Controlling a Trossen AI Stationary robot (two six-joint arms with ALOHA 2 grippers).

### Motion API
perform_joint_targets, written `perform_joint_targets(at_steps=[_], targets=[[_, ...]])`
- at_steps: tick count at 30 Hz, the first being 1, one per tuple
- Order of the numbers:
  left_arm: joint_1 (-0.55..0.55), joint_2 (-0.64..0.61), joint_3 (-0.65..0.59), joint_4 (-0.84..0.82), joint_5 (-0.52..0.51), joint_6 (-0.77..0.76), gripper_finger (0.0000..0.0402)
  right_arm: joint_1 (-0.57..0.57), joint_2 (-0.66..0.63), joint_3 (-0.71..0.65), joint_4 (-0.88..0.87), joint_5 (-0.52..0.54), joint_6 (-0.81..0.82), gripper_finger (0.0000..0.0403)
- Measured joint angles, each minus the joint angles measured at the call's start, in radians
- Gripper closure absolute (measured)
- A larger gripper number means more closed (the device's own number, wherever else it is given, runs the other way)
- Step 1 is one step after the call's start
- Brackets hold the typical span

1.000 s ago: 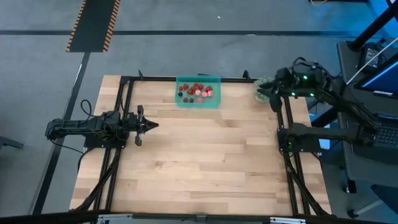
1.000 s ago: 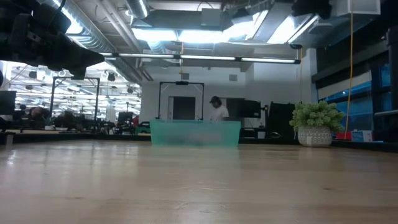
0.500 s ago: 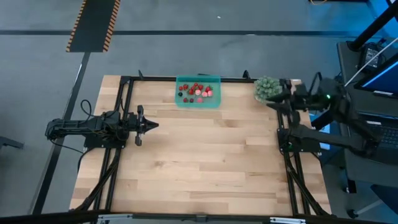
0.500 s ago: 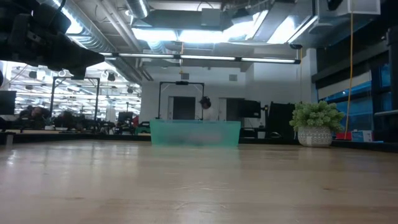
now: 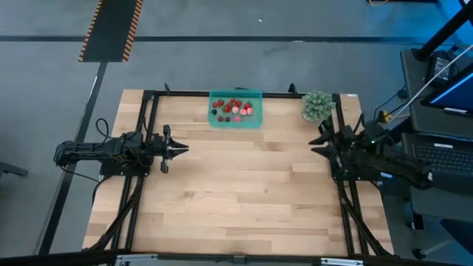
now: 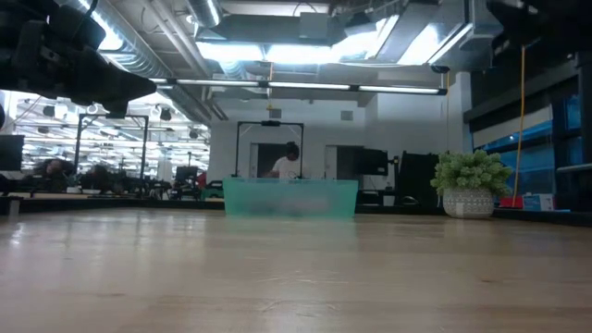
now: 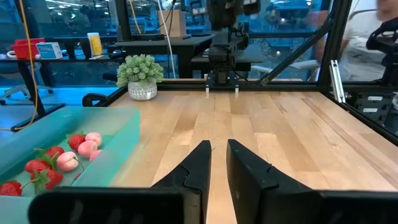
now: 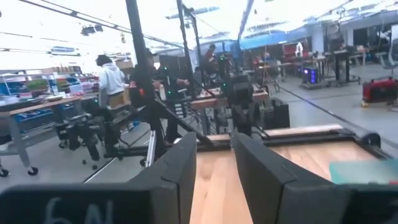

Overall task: Pick and placing Produce into tupperware
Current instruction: Return to Home Position

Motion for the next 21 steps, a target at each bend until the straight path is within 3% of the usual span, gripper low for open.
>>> perform_joint_targets(at_steps=[4,9,21], targets=[[0.000,0.000,0.000,0.000,0.000,0.000,0.0350,0.000,-0.052,-0.082,-0.001,-0.015,0.001,0.0289],[0.000,0.000,0.000,0.000,0.000,0.000,0.0342,0.000,-0.059,-0.130,0.004,-0.132,-0.010,0.0289],[0.000,0.000,0.000,0.000,0.000,0.000,0.0327,0.000,-0.060,-0.216,0.013,-0.134,0.070,0.0289]])
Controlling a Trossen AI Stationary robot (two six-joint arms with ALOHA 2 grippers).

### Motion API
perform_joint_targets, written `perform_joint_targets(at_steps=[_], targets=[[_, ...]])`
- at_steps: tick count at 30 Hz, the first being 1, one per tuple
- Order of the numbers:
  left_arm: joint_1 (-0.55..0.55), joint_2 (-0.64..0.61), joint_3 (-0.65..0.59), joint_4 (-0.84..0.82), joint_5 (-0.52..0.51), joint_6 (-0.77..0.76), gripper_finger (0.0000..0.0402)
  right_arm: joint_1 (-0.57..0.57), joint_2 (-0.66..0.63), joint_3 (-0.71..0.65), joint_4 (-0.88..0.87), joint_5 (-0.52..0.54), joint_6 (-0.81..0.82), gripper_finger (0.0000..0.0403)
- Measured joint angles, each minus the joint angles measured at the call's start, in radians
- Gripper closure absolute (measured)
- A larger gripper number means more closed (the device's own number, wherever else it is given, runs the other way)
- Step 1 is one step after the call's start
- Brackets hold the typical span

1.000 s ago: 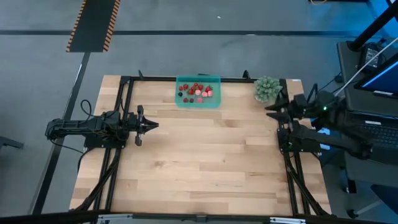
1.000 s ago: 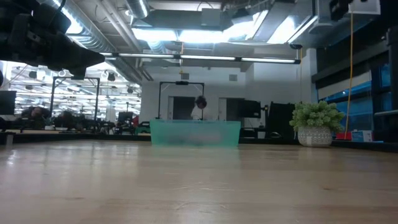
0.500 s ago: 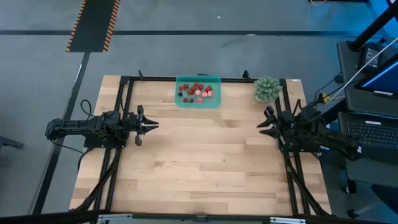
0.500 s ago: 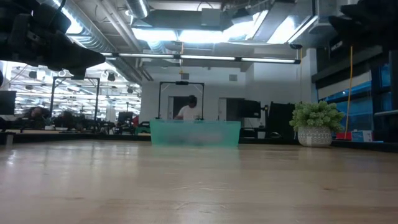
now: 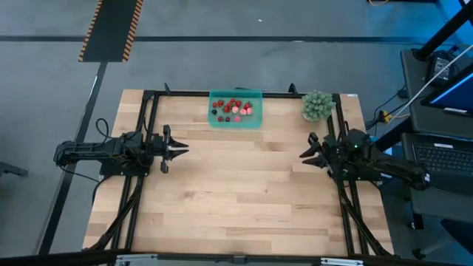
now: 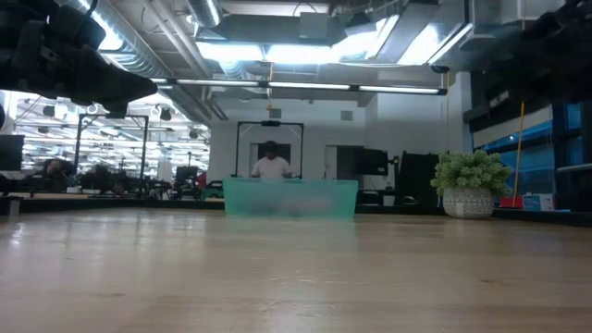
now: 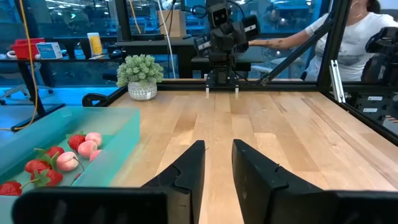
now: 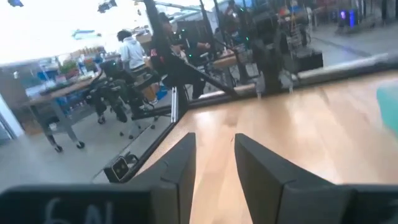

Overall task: Pick and placing Produce into tupperware
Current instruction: Return to Home Position

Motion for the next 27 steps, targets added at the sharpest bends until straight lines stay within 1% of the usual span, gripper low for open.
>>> perform_joint_targets(at_steps=[3,7,16,27], targets=[[0.000,0.000,0.000,0.000,0.000,0.000,0.0324,0.000,0.005,-0.017,0.027,-0.001,0.059,0.0289],[0.000,0.000,0.000,0.000,0.000,0.000,0.0321,0.000,-0.001,-0.016,0.042,-0.013,0.032,0.0289],[0.000,0.000,0.000,0.000,0.000,0.000,0.0315,0.000,0.002,-0.016,0.033,-0.008,0.034,0.0289],[0.000,0.000,0.000,0.000,0.000,0.000,0.0333,0.000,0.002,-0.016,0.032,-0.005,0.035,0.0289]])
